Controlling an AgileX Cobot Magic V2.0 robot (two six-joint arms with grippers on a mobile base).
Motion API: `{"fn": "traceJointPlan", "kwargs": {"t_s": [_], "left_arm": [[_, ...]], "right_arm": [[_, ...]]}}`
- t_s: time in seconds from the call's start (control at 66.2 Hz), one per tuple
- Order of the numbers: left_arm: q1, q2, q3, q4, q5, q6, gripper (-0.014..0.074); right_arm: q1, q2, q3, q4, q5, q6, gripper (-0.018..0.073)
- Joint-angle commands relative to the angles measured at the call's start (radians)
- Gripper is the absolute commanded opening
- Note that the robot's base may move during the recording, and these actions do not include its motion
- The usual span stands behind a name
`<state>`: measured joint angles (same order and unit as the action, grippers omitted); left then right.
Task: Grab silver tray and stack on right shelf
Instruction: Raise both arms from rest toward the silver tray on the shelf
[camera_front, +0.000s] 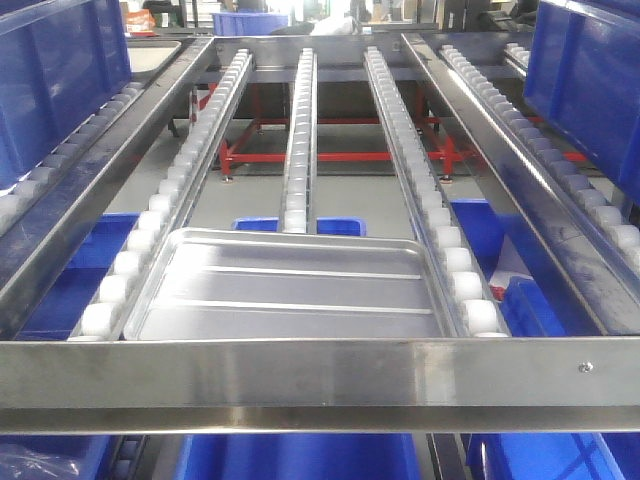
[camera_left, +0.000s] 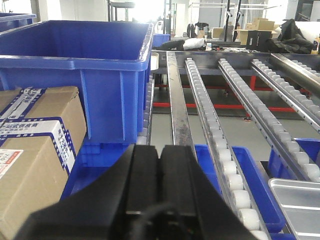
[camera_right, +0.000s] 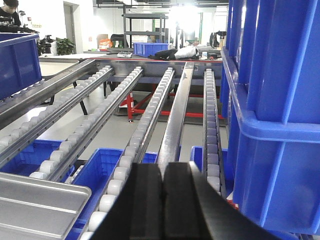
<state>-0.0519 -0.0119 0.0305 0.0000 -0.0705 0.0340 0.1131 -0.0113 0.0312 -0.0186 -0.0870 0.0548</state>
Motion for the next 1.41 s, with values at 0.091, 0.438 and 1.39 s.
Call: {"fn": "traceJointPlan", "kwargs": {"t_s": [0.091,0.438,1.39], "left_arm": [[-0.007,-0.009,0.019,-0.07,-0.09,-0.001,-0.0082],[-0.007,0.182,-0.312,-0.068,0.438,-0.001,-0.0082],[-0.087,1.31,-0.843,-0.467,0.757,0.054,-0.0082]], "right_arm": [[-0.006,-0.017,-0.002,-0.002,-0.113,-0.009,0.0048],[-0.005,0.22,-0.257,0.0,0.328,0.082,0.0048],[0.037,1.277,-0.839,0.144,0.721,0.254,0.006]]}}
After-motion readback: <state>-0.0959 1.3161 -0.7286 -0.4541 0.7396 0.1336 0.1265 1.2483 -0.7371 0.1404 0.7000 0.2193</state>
